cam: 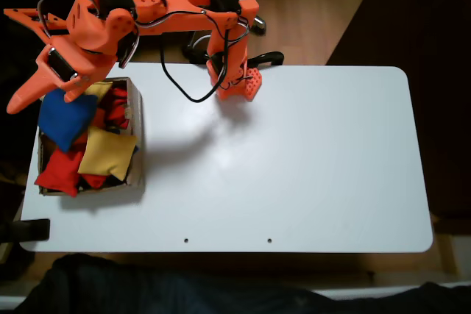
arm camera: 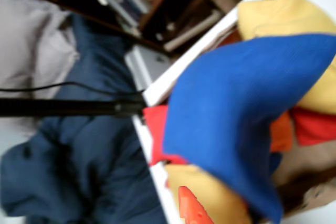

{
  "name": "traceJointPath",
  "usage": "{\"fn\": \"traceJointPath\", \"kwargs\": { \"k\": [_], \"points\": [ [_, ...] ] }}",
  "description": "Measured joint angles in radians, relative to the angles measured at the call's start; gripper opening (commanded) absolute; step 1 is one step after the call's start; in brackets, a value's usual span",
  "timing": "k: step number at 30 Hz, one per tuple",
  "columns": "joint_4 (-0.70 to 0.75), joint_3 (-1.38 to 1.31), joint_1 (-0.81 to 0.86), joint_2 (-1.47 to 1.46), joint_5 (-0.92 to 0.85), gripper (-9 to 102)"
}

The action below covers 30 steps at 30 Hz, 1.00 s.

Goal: Grasp a bag and put it in the box.

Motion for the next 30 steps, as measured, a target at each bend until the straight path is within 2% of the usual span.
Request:
{"fn": "traceJointPath", "kwargs": {
  "k": [13, 20, 28, 30],
  "points": [
    [0.0, 0.1, -0.192, 0.229, 0.229, 69],
    [-0.094, 0.189, -0.313, 0.331, 0.344, 68],
    [-0.196, 0.327, -0.454, 0.434, 0.428, 53],
    [-0.222, 0.374, -0.489, 0.463, 0.44, 45]
  ]
}}
